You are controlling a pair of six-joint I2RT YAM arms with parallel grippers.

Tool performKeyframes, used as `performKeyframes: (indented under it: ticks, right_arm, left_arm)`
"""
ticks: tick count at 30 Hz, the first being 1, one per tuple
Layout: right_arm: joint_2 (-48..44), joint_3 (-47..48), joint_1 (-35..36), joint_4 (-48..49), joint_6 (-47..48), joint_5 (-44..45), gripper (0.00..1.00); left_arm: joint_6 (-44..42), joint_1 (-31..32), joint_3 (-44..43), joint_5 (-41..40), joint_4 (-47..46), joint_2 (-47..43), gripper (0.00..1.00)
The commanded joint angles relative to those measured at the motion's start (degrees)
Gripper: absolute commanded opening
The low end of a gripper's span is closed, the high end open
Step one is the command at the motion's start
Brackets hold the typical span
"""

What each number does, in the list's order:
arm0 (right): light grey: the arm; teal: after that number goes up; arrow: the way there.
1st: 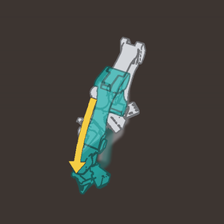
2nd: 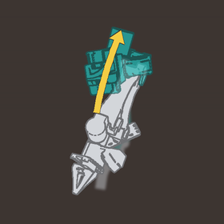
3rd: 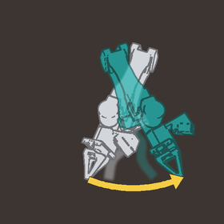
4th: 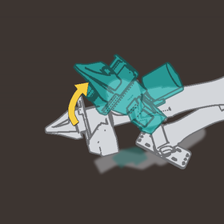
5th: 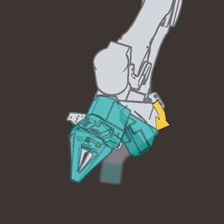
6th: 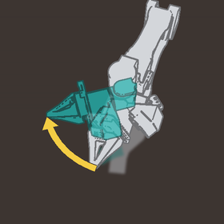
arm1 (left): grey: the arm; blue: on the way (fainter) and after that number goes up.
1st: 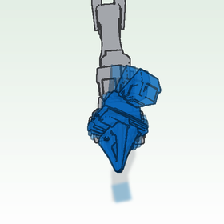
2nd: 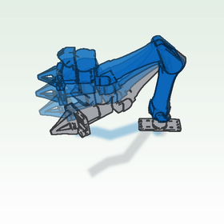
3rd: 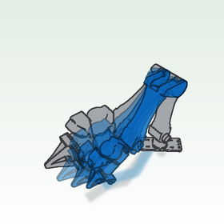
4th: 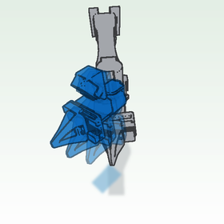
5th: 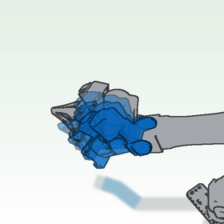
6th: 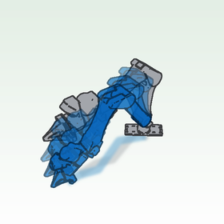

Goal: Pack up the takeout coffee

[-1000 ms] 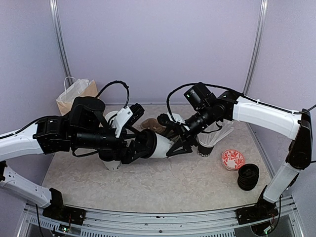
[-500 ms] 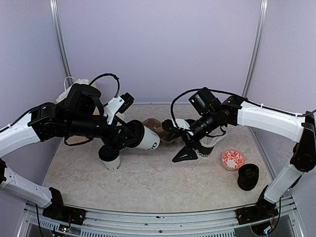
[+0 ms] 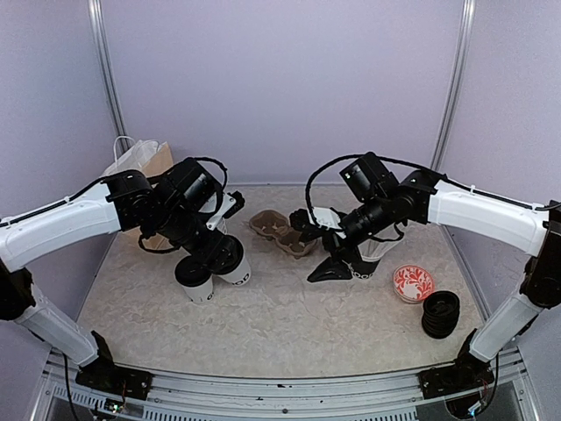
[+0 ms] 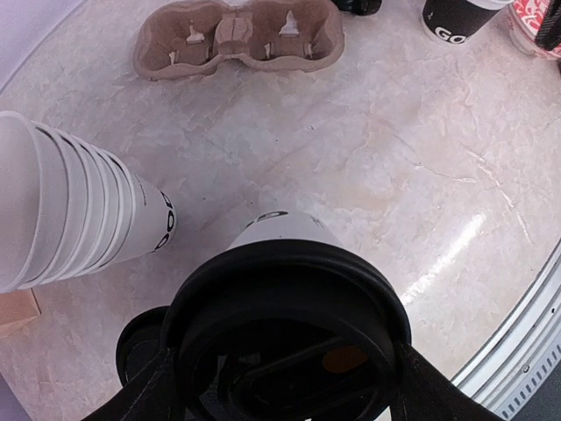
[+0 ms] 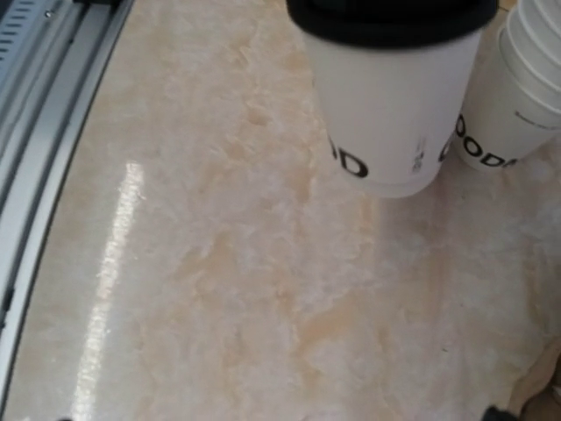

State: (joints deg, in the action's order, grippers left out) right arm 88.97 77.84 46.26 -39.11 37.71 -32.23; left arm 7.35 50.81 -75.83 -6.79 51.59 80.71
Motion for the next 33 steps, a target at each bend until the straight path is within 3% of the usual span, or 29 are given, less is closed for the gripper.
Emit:
performKeyframes:
  ticks: [1, 10, 18, 25, 27, 33]
  right_arm:
    - [1.76, 1.83, -0.25, 0.58, -1.06, 1.53, 0.99]
    - [2.47, 1.35, -0.23, 0.22, -1.07, 2.39, 0.99]
    - [2.85, 1.21, -0.23, 0.11, -0.99, 2.56, 0.99]
    - [4.42, 1.93, -0.19, -0.08, -0.98, 2.87, 0.99]
    - [4.97, 2.48, -0.21, -0.38, -1.00, 2.87, 0.99]
    - [7.56, 5.34, 0.07, -0.11, -1.24, 7.20, 0.99]
  left_arm:
    - [-0.43, -0.27, -5.72, -3.07, 3.22, 5.49, 0.74]
    - [-2.36, -0.72, -12.76, -4.62, 7.93, 17.30, 0.77]
    - [-3.76, -3.37, -15.29, -2.96, 8.59, 22.02, 0.78]
    - [-4.93, -3.61, -15.98, -2.14, 7.79, 24.08, 0.88]
    - [-4.92, -3.61, -16.45, -2.71, 7.73, 24.14, 0.98]
    - [-4.22, -1.97, -19.84, -3.13, 9.09, 21.90, 0.99]
